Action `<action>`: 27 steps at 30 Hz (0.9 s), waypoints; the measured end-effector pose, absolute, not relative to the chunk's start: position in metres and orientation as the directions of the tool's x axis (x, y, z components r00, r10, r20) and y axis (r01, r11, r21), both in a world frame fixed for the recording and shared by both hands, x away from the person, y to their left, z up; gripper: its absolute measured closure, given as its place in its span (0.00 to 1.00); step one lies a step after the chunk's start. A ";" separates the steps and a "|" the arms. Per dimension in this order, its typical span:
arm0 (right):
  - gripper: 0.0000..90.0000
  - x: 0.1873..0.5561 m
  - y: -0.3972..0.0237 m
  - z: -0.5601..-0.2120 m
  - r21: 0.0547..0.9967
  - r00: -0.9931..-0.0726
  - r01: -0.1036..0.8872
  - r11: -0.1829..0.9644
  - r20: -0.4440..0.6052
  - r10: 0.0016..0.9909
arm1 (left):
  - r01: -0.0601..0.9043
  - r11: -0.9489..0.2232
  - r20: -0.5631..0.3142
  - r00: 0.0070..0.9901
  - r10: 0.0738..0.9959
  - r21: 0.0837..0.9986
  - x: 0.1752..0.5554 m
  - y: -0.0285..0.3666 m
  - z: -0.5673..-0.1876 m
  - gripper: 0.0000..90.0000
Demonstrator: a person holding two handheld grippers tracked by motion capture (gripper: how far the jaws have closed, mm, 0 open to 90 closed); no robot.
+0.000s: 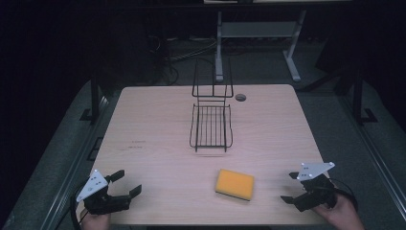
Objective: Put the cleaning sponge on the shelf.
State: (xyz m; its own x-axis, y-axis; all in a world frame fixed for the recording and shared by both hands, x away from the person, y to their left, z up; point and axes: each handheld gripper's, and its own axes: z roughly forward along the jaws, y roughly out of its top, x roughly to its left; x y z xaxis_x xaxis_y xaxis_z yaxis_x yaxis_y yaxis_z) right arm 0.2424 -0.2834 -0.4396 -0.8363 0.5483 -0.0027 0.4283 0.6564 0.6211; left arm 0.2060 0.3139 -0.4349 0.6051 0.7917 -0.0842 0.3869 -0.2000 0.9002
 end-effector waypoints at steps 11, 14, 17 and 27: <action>0.16 0.244 -0.276 -0.440 0.616 -0.849 0.412 0.672 -0.008 0.528 | 0.394 -0.201 -0.087 0.603 0.793 0.897 0.209 0.315 -0.436 0.14; 0.16 0.244 -0.272 -0.440 0.614 -0.854 0.406 0.677 -0.009 0.521 | 0.391 -0.210 -0.078 0.604 0.793 0.896 0.208 0.316 -0.436 0.14; 0.16 0.245 -0.267 -0.440 0.604 -0.862 0.399 0.690 -0.009 0.507 | 0.388 -0.204 -0.082 0.607 0.791 0.899 0.206 0.315 -0.436 0.14; 0.16 0.244 -0.257 -0.437 0.602 -0.872 0.384 0.700 -0.012 0.489 | 0.388 -0.213 -0.077 0.611 0.788 0.897 0.207 0.314 -0.436 0.14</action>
